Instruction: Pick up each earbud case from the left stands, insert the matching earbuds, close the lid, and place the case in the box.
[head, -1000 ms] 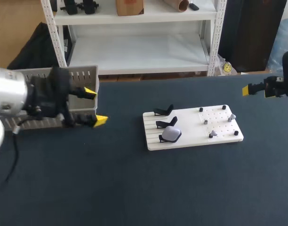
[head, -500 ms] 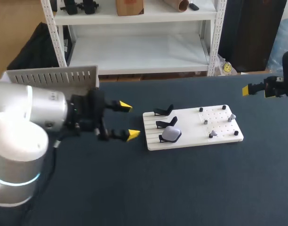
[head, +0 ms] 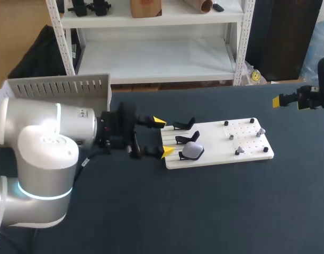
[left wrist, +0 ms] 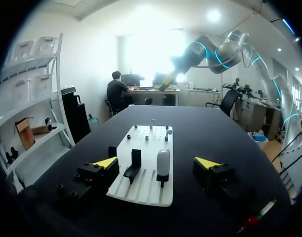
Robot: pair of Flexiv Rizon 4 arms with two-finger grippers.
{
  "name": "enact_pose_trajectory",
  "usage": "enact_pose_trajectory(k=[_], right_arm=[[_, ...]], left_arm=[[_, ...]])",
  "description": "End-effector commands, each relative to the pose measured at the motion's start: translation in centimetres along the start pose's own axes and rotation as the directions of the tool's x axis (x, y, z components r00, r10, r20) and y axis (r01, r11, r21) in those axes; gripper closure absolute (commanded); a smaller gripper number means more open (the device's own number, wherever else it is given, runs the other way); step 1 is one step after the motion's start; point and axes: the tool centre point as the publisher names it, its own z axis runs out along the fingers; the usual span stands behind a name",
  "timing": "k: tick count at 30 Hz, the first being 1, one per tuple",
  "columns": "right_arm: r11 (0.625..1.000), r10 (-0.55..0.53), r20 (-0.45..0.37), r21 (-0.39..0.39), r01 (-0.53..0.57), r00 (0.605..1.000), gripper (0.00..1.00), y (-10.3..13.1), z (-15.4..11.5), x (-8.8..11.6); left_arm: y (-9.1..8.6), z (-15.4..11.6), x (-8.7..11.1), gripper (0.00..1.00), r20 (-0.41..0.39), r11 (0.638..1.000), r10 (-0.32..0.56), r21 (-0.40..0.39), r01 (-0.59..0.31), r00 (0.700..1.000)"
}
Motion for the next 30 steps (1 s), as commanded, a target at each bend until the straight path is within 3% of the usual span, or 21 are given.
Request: enact_pose_trajectory(k=[1, 4, 11, 30], right_arm=[[1.000, 0.000, -0.002, 0.000, 0.000, 1.000, 0.00, 0.0, 0.0, 0.0], [1.000, 0.000, -0.002, 0.000, 0.000, 1.000, 0.00, 0.0, 0.0, 0.0], [1.000, 0.000, -0.002, 0.000, 0.000, 1.000, 0.00, 0.0, 0.0, 0.0], [1.000, 0.000, -0.002, 0.000, 0.000, 1.000, 0.00, 0.0, 0.0, 0.0]], left_arm=[[0.0, 0.2, 0.2, 0.00, 0.019, 1.000, 0.002, -0.006, -0.001, 1.000], [-0.3, 0.3, 0.1, 0.00, 0.012, 1.000, 0.001, 0.003, -0.001, 1.000], [-1.3, 1.8, 0.3, 0.00, -0.103, 1.000, -0.001, 0.021, 0.003, 0.995], [-1.2, 4.6, 2.0, 0.00, -0.184, 0.996, 0.013, 0.085, 0.003, 0.983]])
